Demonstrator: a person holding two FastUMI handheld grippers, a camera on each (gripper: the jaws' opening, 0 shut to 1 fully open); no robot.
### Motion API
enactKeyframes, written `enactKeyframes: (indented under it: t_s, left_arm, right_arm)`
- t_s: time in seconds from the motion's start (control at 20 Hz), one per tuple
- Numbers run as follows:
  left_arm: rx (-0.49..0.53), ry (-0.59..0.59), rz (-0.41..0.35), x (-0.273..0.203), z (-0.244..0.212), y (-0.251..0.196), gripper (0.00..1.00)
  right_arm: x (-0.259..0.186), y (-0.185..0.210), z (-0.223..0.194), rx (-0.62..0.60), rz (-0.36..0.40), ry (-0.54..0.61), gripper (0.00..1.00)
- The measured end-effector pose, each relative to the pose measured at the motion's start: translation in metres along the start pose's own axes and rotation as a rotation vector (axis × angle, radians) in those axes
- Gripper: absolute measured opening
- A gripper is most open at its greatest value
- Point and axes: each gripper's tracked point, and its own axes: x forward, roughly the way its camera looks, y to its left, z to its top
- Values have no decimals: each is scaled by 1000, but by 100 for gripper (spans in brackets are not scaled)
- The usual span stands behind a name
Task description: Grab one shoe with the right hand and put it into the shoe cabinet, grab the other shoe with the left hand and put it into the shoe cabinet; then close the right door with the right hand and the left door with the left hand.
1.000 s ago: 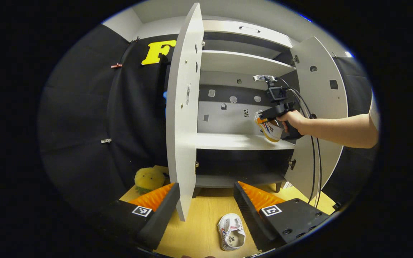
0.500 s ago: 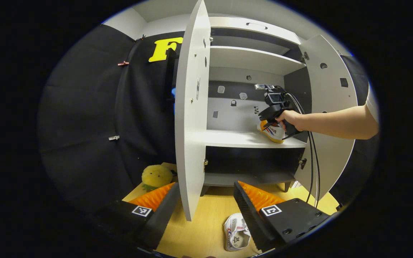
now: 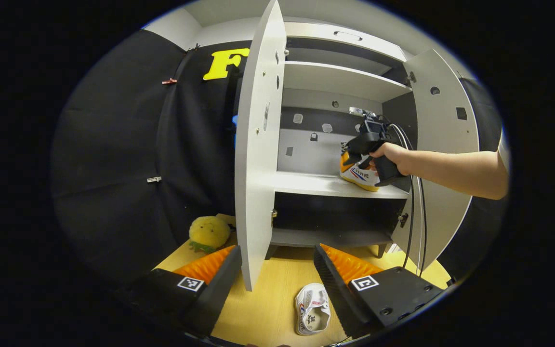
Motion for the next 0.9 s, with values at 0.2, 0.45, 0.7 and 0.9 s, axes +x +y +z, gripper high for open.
enactKeyframes:
  t_s: [0.2,0.45,0.7,0.9]
  left_arm:
    - [25,-4,-37,-2,-5,-5,95]
    - [26,16,-99,-7,-20,-8,95]
    - [24,20,-152,-10,-35,-4,95]
    - [39,72,-219,-10,-64,-5,96]
  right_arm:
    - [-59,8,6,-4,-6,-160,100]
    - [-128,23,-26,16,28,-242,100]
    - [-188,31,-69,30,35,-320,100]
    - [-232,29,-119,8,-7,-334,99]
